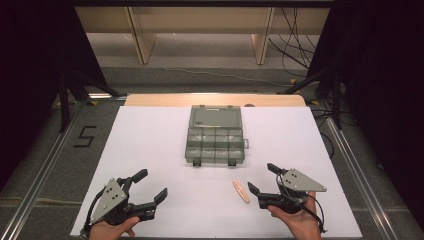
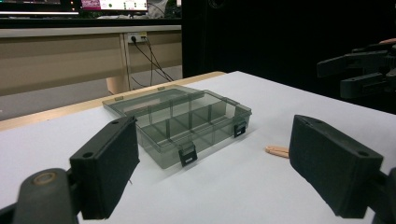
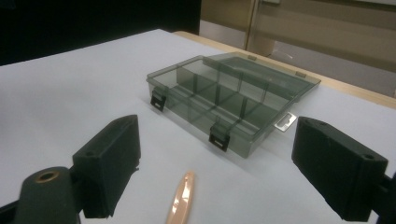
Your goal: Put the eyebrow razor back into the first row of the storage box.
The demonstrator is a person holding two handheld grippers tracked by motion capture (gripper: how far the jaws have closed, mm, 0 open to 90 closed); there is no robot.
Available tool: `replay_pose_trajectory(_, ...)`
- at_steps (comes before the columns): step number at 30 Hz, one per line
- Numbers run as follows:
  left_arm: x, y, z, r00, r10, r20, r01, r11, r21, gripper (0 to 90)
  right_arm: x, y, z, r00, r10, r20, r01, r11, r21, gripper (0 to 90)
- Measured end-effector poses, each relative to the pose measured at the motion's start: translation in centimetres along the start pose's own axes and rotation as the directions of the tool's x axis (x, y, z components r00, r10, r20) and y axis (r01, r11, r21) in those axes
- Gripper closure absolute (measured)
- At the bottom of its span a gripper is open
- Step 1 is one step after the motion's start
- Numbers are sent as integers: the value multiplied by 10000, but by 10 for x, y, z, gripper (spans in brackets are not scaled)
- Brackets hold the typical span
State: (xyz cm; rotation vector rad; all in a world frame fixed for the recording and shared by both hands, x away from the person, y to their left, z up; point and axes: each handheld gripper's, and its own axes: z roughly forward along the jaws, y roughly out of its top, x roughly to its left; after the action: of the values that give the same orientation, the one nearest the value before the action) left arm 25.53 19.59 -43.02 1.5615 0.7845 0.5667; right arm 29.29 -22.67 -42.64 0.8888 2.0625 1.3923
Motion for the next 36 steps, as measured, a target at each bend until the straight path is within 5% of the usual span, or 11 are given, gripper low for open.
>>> replay_pose_trajectory(5,0,0,0,10000,-4,-8,4,10000,30,159,1,2,2,9996,-266,-50,268,9991,314,174)
replay_pose_trajectory(8,0,0,0,10000,-8,-13,8,10000,17,159,2,3,6,9981,-334,-509,381,9948,943,191)
replay_pose_trajectory(14,-1,0,0,10000,8,-3,-8,10000,59,159,4,6,13,9899,-1206,-740,1332,9709,1993,212)
replay_pose_trajectory(21,-1,0,1,10000,-12,-33,12,10000,70,159,5,13,25,9752,-1871,-1182,2169,9145,3415,246)
replay_pose_trajectory(22,-1,-1,1,10000,-18,-40,18,10000,74,159,5,13,25,9752,-1871,-1182,2169,9145,3415,246)
replay_pose_trajectory(25,-1,-1,1,10000,-26,-35,26,10000,71,159,2,20,32,9718,-2013,-1227,2341,8858,4007,248)
replay_pose_trajectory(26,-1,-1,1,10000,-26,-35,26,10000,71,159,2,20,32,9718,-2013,-1227,2341,8858,4007,248)
replay_pose_trajectory(27,-1,-1,1,10000,-25,-40,25,10000,70,159,2,23,38,9673,-2110,-1406,2518,8647,4346,250)
replay_pose_trajectory(30,0,-1,1,10000,2,-25,-2,10000,70,159,1,24,43,9637,-2221,-1483,2658,8508,4532,253)
replay_pose_trajectory(31,0,-1,1,10000,2,-28,-2,10000,76,159,1,25,49,9604,-2218,-1688,2771,8247,4931,259)
replay_pose_trajectory(36,0,-2,2,10000,-45,32,45,10000,12,159,0,26,58,9560,-2262,-1867,2918,7980,5274,289)
